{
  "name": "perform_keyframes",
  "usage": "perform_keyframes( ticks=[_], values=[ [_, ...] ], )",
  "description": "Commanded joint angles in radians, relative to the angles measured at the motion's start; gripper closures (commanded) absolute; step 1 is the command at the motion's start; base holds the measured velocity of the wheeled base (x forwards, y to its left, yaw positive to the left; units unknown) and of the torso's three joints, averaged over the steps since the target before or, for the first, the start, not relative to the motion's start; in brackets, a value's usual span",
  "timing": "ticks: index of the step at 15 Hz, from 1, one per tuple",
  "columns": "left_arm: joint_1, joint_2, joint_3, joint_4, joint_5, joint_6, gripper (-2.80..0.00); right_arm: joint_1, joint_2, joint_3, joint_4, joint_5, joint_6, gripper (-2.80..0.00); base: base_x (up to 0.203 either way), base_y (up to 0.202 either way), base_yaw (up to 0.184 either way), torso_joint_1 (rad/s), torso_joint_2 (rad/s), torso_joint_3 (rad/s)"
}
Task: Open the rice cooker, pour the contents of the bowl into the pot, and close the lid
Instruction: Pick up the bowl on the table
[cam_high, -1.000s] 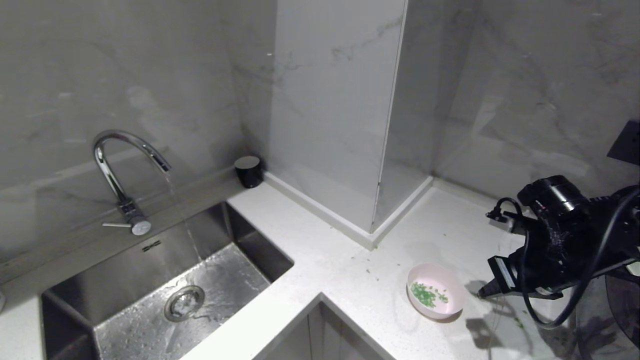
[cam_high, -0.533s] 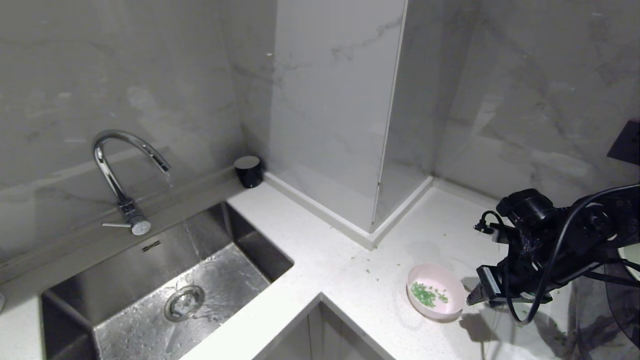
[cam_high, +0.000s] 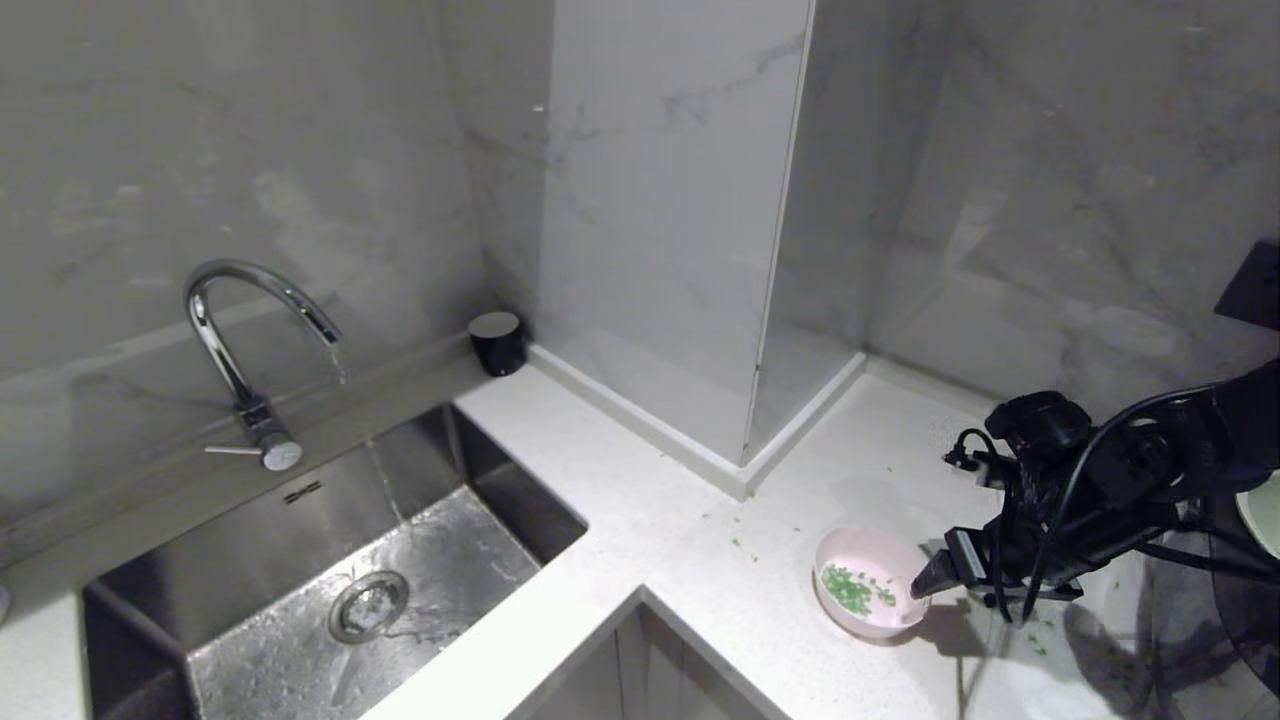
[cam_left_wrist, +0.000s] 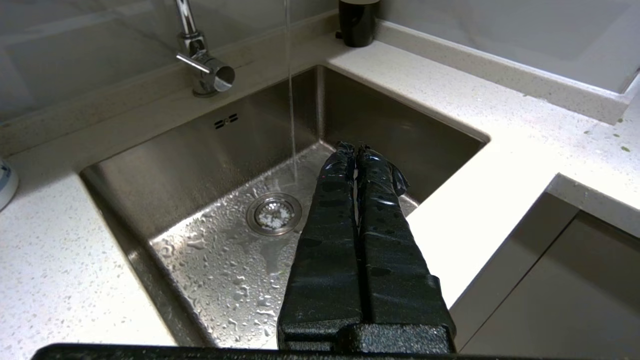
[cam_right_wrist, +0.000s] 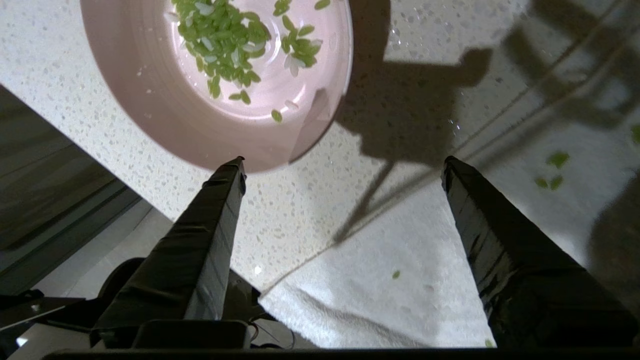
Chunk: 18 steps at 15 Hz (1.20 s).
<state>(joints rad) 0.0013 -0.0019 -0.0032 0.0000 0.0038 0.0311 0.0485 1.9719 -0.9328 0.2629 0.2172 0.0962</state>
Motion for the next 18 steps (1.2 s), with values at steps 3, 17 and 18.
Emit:
perform_keyframes(
  ticks=[3,17,18],
  values=[
    [-0.001,0.002,0.0,-0.002,0.001,-0.008,0.0,0.038,0.09,-0.023,-0.033,-0.002,0.011,-2.8,0.0,0.0,0.0,0.0,0.0,0.0],
    [0.0,0.002,0.002,0.0,0.0,-0.005,0.0,0.041,0.13,-0.078,-0.039,-0.013,0.011,0.0,0.0,0.0,0.0,0.0,0.0,0.0],
    [0.0,0.002,0.002,0.0,0.001,-0.007,0.0,0.05,0.132,-0.085,-0.039,-0.015,0.011,0.0,0.0,0.0,0.0,0.0,0.0,0.0]
  ],
)
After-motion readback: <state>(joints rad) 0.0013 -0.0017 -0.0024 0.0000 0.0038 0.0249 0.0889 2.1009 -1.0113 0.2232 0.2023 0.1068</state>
